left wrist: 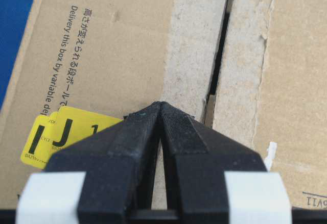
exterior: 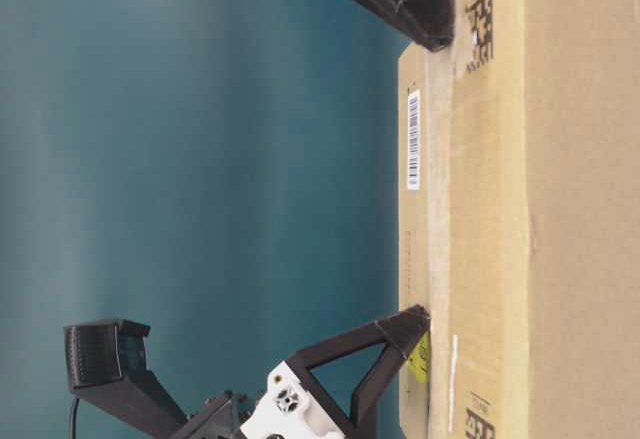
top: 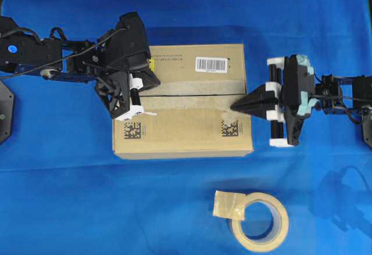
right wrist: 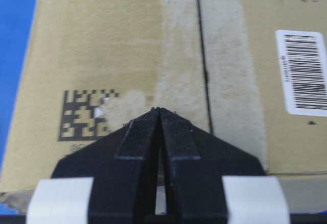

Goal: Close the cardboard box.
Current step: 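Press the back flap down with the left gripper onto the front flap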

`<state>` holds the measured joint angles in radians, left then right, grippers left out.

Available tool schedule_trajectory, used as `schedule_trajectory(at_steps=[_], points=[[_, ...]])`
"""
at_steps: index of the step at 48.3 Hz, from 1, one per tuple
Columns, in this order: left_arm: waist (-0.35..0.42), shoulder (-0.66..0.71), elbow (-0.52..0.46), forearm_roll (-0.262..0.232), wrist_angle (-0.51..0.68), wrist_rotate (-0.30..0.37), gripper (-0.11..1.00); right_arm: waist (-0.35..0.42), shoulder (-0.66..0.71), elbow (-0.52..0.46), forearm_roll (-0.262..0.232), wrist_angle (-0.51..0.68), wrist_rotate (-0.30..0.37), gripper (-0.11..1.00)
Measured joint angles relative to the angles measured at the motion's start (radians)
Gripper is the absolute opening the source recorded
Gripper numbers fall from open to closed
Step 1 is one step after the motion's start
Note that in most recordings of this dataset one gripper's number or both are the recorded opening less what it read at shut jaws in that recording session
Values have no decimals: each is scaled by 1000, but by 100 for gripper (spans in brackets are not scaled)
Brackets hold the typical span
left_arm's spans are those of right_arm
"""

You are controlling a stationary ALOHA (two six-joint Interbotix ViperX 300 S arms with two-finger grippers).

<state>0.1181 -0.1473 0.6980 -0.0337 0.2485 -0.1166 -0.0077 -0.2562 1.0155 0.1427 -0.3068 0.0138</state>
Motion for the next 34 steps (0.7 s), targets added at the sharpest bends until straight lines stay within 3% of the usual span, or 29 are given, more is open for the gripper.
schedule_trajectory(at_steps=[34], points=[[-2,0,5,0,-18,0,0,-63,20,2,0,-8,-2,0]])
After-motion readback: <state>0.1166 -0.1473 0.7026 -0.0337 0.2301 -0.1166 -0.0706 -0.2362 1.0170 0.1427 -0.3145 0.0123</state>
